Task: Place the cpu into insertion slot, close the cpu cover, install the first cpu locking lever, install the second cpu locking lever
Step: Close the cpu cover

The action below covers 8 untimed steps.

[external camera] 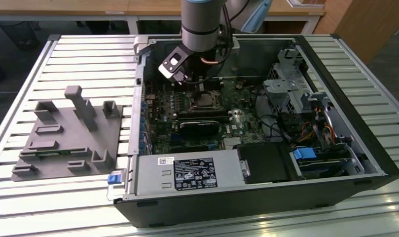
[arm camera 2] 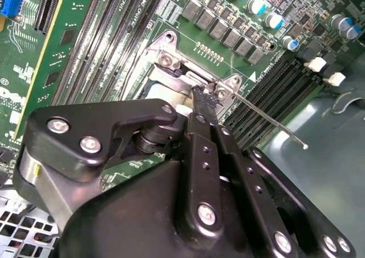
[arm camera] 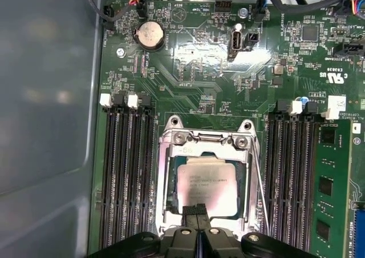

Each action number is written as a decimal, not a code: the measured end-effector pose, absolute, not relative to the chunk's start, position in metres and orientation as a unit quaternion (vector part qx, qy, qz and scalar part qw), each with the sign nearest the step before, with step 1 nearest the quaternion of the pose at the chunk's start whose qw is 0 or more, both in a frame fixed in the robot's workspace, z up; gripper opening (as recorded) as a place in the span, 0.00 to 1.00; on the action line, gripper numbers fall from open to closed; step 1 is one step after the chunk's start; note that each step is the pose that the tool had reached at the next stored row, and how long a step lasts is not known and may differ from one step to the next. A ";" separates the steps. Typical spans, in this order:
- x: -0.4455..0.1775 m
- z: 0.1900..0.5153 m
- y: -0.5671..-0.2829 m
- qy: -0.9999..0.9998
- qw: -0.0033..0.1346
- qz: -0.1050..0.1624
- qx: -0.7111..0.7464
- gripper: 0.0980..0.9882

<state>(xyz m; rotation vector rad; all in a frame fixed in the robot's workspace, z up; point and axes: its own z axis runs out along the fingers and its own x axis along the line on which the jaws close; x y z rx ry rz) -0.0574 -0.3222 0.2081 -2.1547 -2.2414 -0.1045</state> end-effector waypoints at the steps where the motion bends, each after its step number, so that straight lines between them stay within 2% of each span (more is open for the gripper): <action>1: -0.057 0.208 -0.322 -0.720 0.015 -0.034 -0.693 0.03; 8: -0.057 0.213 -0.322 -0.720 0.015 -0.034 -0.693 0.03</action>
